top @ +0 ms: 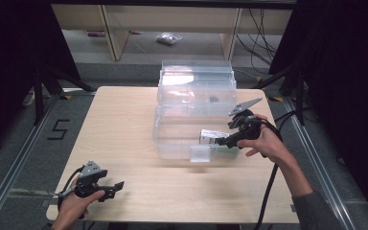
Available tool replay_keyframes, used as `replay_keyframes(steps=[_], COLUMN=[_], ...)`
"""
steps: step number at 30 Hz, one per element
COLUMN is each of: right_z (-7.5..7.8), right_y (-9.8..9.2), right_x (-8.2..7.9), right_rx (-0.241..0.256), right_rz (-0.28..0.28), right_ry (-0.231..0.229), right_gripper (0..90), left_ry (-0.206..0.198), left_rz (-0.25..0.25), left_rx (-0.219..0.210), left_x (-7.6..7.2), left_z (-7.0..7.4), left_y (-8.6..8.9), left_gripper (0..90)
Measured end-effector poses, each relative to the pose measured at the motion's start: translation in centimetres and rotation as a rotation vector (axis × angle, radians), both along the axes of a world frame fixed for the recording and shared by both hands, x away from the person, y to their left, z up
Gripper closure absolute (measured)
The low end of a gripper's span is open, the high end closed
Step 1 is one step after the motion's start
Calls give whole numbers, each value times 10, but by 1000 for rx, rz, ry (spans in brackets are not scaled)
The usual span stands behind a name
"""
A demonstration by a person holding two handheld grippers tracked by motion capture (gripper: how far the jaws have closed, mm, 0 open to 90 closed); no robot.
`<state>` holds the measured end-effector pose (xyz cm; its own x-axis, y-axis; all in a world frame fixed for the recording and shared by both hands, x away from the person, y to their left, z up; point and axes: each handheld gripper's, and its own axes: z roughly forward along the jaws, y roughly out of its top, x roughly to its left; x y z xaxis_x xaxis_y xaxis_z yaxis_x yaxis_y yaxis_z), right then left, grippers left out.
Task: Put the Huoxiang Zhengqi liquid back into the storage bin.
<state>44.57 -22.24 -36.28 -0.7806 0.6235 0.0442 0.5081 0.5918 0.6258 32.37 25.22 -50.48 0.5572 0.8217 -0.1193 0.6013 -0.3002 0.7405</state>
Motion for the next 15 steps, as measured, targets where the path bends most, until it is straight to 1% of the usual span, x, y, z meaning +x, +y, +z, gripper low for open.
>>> replay_keyframes(steps=[1,2,3,4,5,6,7,8,9,10,11,12,13,14,15], right_z=[-2,-2,-2,-4,-3,-5,-4,-5,-6,-8,-9,-10,-10,-10,-11], right_y=[0,-1,-2,-2,-1,-2,-1,-1,-2,-2,-2,-1,-2,-2,-1], right_x=[-2,-3,-4,-7,-9,-9,-12,-12,-13,-14,-14,-16,-16,-17,-19], right_rx=[12,10,13,16,25,26,25,34,37,31,38,50,35,38,49], right_rz=[-8,-14,-1,-7,-21,-10,-15,-8,-6,-8,-1,-25,-6,-11,-19], right_ry=[-14,-8,-16,-22,-12,-35,-15,-35,-21,-30,-31,-29,-26,-38,-23], right_gripper=[174,174,174,174,174,173,173,173,173,172,172,172,172,172,171], left_ry=[-2,-10,-1,1,-1,-9,-11,-5,0,-1,-1,2,0,3,2], left_rz=[-1,-1,0,1,1,5,4,7,-6,-2,-2,1,2,1,0], left_rx=[0,-5,3,4,0,-3,-4,-3,2,-1,-2,1,2,4,3], left_x=[0,0,0,0,0,0,0,0,0,0,0,0,0,0,0], left_z=[0,-1,0,0,0,-1,-1,0,0,0,0,0,0,1,1], left_y=[0,0,0,0,0,0,0,-1,0,0,0,0,0,0,0], left_gripper=[161,161,161,161,161,161,161,161,161,161,161,161,161,161,161])
